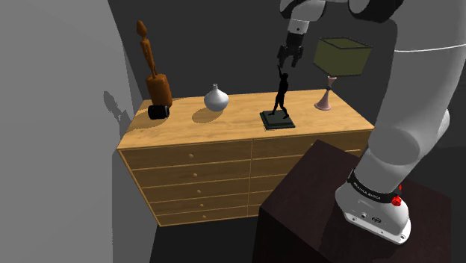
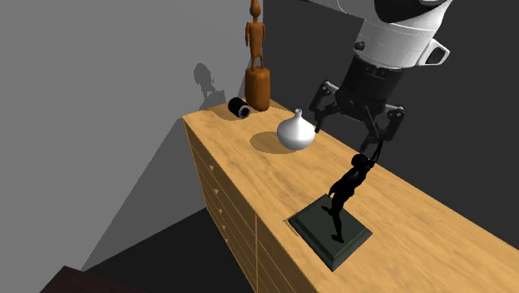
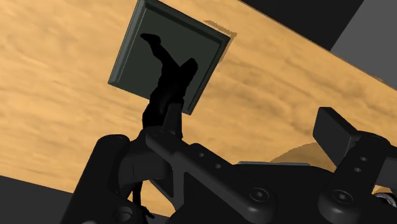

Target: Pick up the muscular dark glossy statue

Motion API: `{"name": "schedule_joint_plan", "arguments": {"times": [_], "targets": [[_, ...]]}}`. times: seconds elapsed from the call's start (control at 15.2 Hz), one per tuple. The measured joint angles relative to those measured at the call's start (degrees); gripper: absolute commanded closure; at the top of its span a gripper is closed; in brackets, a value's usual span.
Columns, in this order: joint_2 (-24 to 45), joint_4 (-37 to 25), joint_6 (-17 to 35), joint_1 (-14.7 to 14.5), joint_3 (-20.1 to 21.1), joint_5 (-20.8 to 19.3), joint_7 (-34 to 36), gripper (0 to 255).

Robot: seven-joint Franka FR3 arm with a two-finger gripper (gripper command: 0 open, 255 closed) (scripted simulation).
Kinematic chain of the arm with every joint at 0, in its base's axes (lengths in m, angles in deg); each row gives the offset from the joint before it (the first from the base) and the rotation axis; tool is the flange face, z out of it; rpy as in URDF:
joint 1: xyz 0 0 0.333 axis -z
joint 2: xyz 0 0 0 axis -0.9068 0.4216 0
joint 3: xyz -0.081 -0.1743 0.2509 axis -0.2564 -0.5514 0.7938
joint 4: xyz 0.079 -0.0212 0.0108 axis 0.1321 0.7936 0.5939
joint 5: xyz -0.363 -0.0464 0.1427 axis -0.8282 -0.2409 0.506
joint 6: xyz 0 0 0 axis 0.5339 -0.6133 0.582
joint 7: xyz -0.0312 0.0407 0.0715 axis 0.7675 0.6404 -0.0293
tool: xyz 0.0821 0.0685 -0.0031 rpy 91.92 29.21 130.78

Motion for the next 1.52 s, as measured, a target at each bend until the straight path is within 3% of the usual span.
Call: {"name": "schedule_joint_plan", "arguments": {"times": [0.46, 0.92, 0.99, 1.52], "targets": [[15.94, -16.84, -4.29, 7.55, 1.11, 6.36, -3.74, 0], [17.86, -14.76, -0.65, 7.73, 1.64, 7.39, -4.82, 0], [17.99, -14.63, -0.4, 7.73, 1.68, 7.46, -4.88, 255], [18.08, -14.5, -0.1, 7.79, 1.64, 7.49, -4.95, 255]]}}
